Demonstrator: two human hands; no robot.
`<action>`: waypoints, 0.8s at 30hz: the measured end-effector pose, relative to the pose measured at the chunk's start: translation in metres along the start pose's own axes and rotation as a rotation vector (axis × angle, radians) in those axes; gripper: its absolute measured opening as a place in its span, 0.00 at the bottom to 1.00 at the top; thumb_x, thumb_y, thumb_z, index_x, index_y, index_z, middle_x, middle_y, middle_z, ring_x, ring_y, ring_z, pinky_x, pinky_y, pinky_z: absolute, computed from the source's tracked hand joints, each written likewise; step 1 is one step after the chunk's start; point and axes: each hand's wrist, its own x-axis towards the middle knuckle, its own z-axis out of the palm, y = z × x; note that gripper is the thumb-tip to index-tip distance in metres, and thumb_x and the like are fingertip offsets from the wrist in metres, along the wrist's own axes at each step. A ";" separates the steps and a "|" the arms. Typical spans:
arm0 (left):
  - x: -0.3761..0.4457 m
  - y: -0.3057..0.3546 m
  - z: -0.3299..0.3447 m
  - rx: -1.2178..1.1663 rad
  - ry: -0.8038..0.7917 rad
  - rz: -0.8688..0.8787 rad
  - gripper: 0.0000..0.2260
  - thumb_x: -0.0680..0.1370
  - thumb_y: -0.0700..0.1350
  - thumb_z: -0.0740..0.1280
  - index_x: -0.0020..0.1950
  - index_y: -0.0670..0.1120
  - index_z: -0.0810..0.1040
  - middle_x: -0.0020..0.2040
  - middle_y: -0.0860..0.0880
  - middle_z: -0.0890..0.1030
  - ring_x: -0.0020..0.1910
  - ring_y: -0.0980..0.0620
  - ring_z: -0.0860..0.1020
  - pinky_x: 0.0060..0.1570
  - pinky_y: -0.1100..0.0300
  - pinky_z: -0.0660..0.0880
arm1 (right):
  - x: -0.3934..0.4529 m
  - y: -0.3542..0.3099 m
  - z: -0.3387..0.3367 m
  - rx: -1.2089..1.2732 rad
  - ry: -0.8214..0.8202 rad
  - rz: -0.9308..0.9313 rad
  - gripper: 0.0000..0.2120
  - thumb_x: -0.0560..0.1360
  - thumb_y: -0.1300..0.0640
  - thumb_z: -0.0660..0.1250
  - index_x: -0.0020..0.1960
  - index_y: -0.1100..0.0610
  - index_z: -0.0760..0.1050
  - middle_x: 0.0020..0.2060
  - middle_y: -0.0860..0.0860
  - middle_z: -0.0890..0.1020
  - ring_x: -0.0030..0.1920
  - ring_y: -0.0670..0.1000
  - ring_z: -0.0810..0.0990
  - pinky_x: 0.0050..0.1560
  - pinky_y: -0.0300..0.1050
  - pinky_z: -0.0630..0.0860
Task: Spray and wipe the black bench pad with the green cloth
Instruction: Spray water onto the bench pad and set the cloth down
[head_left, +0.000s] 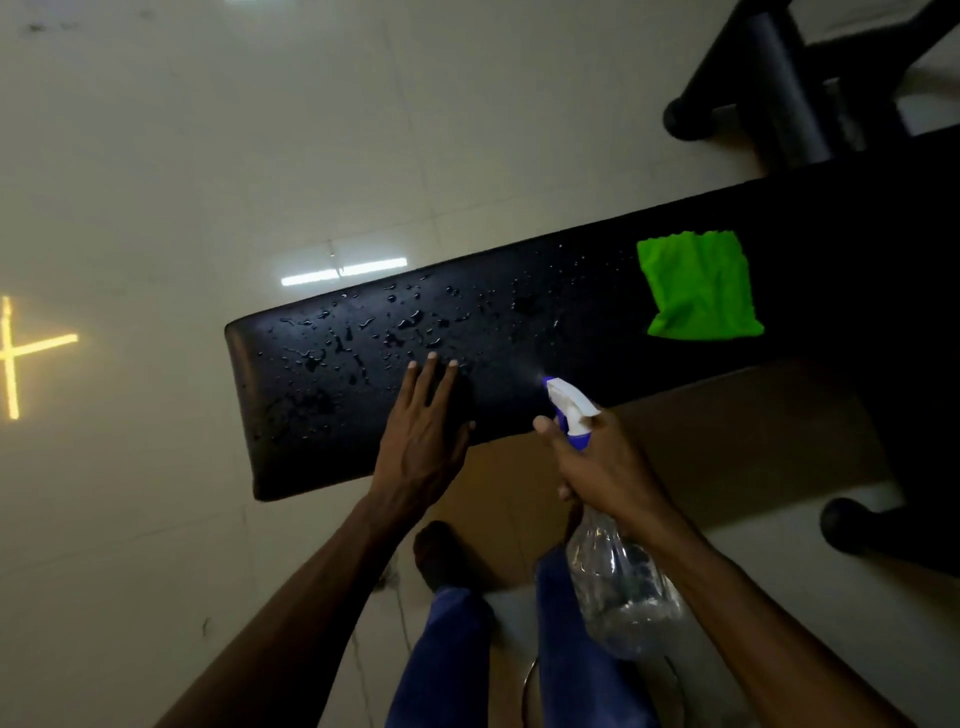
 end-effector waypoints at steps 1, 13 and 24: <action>0.005 0.008 0.003 0.013 -0.011 0.015 0.35 0.82 0.53 0.65 0.83 0.49 0.50 0.84 0.46 0.49 0.82 0.44 0.45 0.79 0.47 0.51 | 0.001 0.004 -0.011 -0.006 0.042 0.026 0.13 0.81 0.45 0.70 0.59 0.51 0.74 0.30 0.46 0.80 0.24 0.48 0.80 0.30 0.42 0.76; 0.056 0.099 0.020 0.025 -0.120 0.115 0.35 0.82 0.53 0.64 0.83 0.47 0.50 0.83 0.46 0.51 0.82 0.43 0.45 0.80 0.42 0.52 | 0.011 0.025 -0.115 0.129 0.084 -0.015 0.15 0.82 0.43 0.68 0.57 0.55 0.77 0.45 0.56 0.87 0.28 0.51 0.85 0.32 0.44 0.77; 0.139 0.220 0.034 -0.303 -0.078 -0.069 0.23 0.80 0.52 0.69 0.70 0.42 0.71 0.64 0.41 0.77 0.61 0.44 0.76 0.62 0.47 0.75 | 0.074 0.010 -0.252 0.287 0.522 -0.493 0.17 0.79 0.44 0.73 0.62 0.50 0.75 0.55 0.53 0.81 0.48 0.55 0.86 0.51 0.39 0.79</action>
